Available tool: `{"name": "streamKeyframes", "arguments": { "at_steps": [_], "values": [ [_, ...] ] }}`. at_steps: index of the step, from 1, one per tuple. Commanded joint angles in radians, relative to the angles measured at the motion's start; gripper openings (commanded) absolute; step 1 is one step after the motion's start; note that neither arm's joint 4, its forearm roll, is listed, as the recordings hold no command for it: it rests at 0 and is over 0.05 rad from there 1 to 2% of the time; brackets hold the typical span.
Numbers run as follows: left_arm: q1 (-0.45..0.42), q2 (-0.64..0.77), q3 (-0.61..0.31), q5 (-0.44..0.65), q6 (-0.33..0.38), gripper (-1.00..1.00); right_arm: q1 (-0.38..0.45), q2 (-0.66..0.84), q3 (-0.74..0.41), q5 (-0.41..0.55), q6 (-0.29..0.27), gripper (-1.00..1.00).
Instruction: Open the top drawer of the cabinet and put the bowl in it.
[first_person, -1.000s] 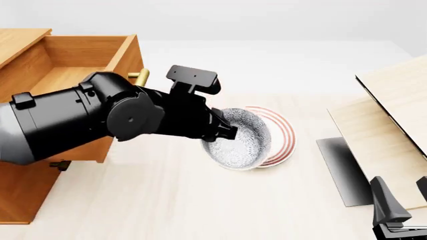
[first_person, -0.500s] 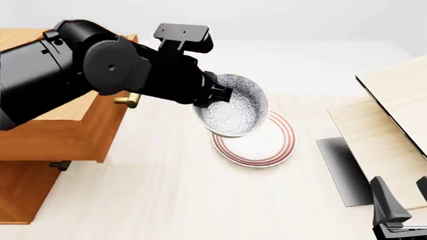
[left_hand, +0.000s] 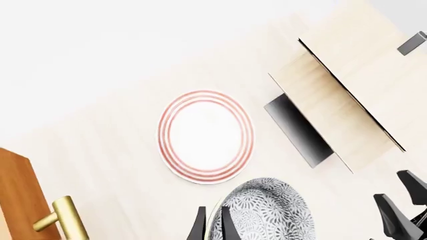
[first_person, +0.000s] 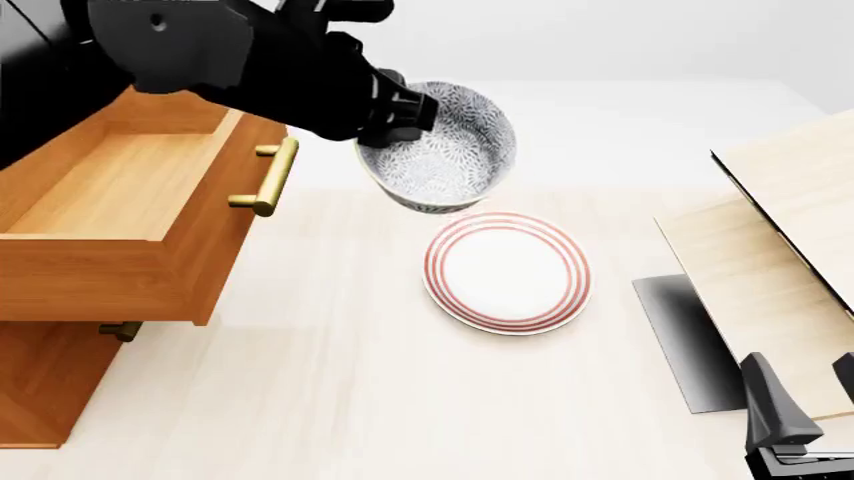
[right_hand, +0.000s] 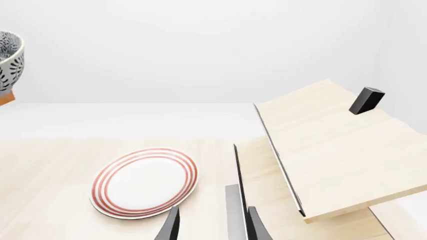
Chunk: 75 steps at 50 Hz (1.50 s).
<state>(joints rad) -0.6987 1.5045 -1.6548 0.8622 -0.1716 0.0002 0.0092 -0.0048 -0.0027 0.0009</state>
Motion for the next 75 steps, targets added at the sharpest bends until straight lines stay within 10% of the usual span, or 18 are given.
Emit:
{"name": "streamKeyframes", "arguments": {
  "at_steps": [1, 32, 75],
  "values": [
    [0.024, 0.023, -0.143, 0.087, 0.031, -1.00, 0.000, 0.000, 0.001, 0.000, -0.001, 1.00],
    [0.117, 0.002, -0.301, 0.205, 0.060, -1.00, 0.000, -0.001, 0.001, 0.000, -0.001, 1.00],
    [0.328, -0.201, -0.114, 0.191, 0.019, -1.00, 0.000, -0.001, 0.001, 0.000, -0.001, 1.00]
  ]
}}
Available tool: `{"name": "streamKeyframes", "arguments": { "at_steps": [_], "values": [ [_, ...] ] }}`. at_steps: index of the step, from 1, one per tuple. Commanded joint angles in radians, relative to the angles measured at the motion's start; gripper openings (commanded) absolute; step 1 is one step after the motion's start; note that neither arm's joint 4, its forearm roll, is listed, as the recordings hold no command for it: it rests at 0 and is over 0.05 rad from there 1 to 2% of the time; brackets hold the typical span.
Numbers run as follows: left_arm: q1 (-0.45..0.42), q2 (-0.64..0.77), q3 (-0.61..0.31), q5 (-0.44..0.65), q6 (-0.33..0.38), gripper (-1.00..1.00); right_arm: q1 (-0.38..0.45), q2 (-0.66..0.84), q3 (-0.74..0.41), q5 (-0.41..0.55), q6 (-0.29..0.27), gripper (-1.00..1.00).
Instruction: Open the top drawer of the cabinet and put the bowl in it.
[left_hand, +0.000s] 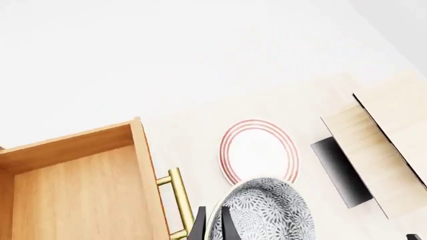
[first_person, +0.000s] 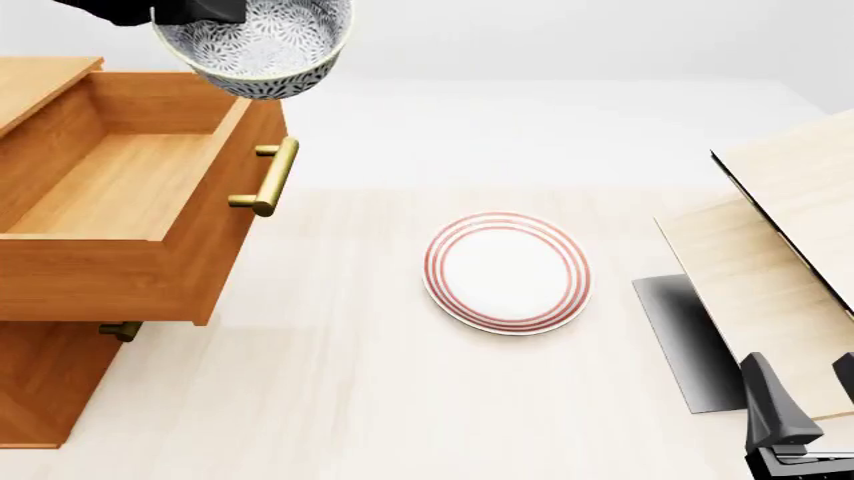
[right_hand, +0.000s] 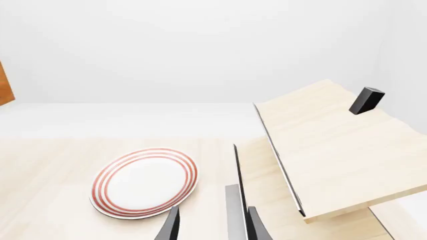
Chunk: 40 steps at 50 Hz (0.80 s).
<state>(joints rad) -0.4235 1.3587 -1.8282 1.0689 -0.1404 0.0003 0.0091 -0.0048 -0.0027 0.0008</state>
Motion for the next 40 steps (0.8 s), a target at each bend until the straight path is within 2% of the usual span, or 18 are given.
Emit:
{"name": "streamKeyframes", "arguments": {
  "at_steps": [1, 9, 40],
  "values": [
    [0.061, -0.060, 0.067, -0.017, -0.011, -1.00, 0.000, 0.000, 0.001, 0.000, 0.000, 1.00],
    [0.102, -0.091, 0.106, -0.026, -0.027, -1.00, 0.000, -0.001, 0.001, 0.000, 0.000, 1.00],
    [0.235, -0.151, 0.137, -0.026, -0.084, -1.00, 0.000, -0.001, 0.001, 0.000, 0.000, 1.00]
  ]
}}
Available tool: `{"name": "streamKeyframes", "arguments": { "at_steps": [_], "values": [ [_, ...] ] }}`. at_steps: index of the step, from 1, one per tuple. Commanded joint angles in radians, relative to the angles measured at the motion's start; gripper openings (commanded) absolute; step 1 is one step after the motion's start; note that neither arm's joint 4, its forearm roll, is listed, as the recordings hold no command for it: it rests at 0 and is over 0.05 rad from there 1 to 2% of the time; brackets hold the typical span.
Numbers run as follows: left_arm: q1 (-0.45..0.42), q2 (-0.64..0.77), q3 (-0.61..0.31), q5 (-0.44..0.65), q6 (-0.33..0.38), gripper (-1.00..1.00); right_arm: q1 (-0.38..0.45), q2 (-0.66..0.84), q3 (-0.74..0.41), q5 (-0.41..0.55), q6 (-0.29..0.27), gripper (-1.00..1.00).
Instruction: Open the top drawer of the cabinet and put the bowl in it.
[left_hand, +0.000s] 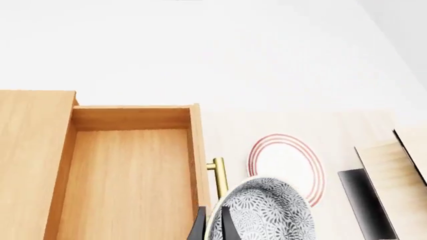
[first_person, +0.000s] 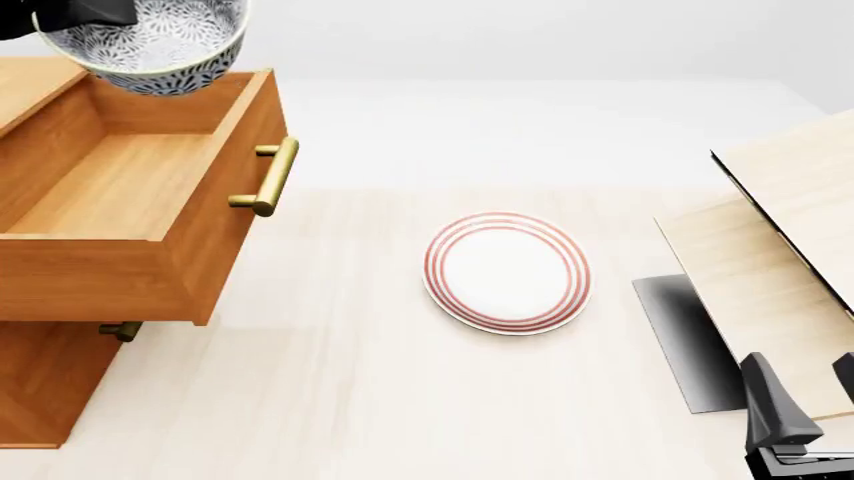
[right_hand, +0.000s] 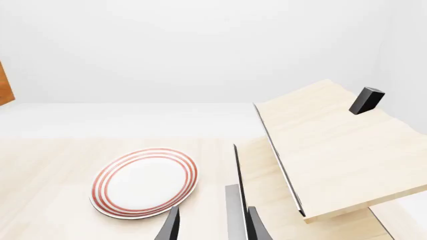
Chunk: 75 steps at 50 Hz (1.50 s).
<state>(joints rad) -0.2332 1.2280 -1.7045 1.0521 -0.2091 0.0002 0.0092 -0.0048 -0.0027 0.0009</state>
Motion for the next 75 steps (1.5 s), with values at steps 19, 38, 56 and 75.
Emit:
{"name": "streamKeyframes", "arguments": {
  "at_steps": [19, 38, 56, 75],
  "values": [
    [0.116, -0.044, 0.074, -0.054, -0.063, -1.00, 0.000, -0.001, 0.001, 0.000, 0.000, 1.00],
    [0.184, -0.052, 0.116, -0.087, -0.094, -1.00, 0.000, -0.001, 0.001, 0.000, 0.000, 1.00],
    [0.209, -0.048, 0.220, -0.164, -0.119, -1.00, 0.000, -0.001, 0.001, 0.000, -0.001, 1.00],
    [0.248, -0.052, 0.289, -0.211, -0.135, -1.00, 0.000, -0.001, 0.001, 0.000, 0.000, 1.00]
  ]
}}
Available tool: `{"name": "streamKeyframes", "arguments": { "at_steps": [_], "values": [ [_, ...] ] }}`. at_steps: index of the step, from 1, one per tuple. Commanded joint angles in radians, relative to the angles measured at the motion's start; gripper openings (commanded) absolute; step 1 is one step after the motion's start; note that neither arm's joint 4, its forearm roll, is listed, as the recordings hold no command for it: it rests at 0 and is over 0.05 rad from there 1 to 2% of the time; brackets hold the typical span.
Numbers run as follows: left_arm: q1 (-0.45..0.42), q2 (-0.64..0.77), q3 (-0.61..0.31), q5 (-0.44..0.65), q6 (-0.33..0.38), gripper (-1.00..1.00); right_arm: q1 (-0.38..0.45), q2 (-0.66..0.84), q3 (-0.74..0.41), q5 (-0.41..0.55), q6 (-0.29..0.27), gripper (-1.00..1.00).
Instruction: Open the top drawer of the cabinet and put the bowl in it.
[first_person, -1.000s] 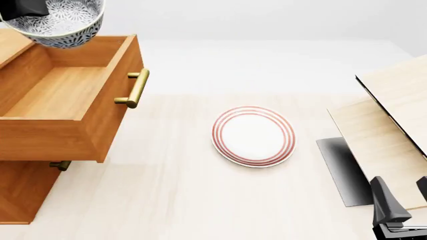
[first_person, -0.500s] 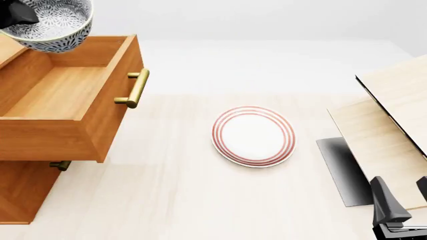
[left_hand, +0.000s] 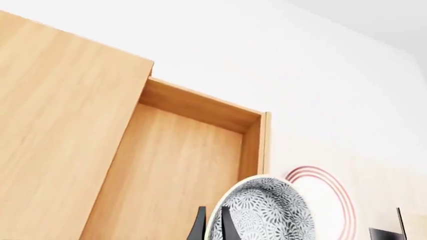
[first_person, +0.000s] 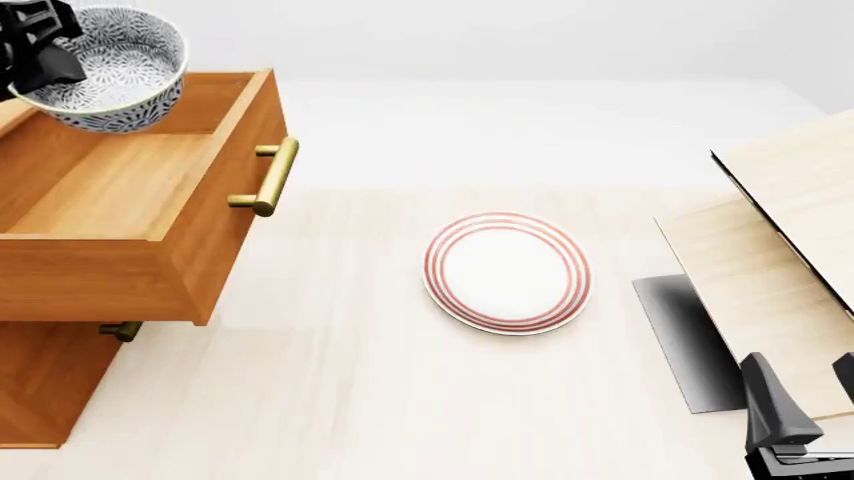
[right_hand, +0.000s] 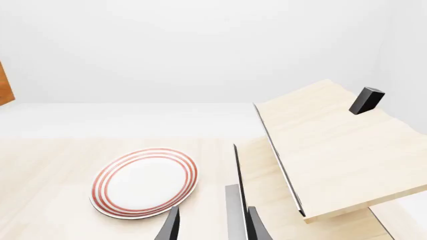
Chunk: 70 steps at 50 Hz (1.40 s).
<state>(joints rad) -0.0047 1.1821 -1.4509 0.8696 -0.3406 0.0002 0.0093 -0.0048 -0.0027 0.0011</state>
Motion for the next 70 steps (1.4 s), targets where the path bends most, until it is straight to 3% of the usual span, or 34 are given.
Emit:
{"name": "streamKeyframes", "arguments": {
  "at_steps": [1, 19, 50, 70],
  "values": [
    [0.021, -0.007, 0.042, -0.033, -0.004, -1.00, 0.000, -0.001, 0.001, 0.000, 0.000, 1.00],
    [0.052, -0.002, 0.140, -0.111, -0.029, -1.00, 0.000, -0.001, 0.001, 0.000, 0.000, 1.00],
    [0.101, 0.054, 0.220, -0.207, -0.048, -1.00, 0.000, -0.001, 0.001, 0.000, -0.001, 1.00],
    [0.122, 0.121, 0.209, -0.249, -0.047, -1.00, 0.000, -0.001, 0.001, 0.000, -0.001, 1.00]
  ]
}}
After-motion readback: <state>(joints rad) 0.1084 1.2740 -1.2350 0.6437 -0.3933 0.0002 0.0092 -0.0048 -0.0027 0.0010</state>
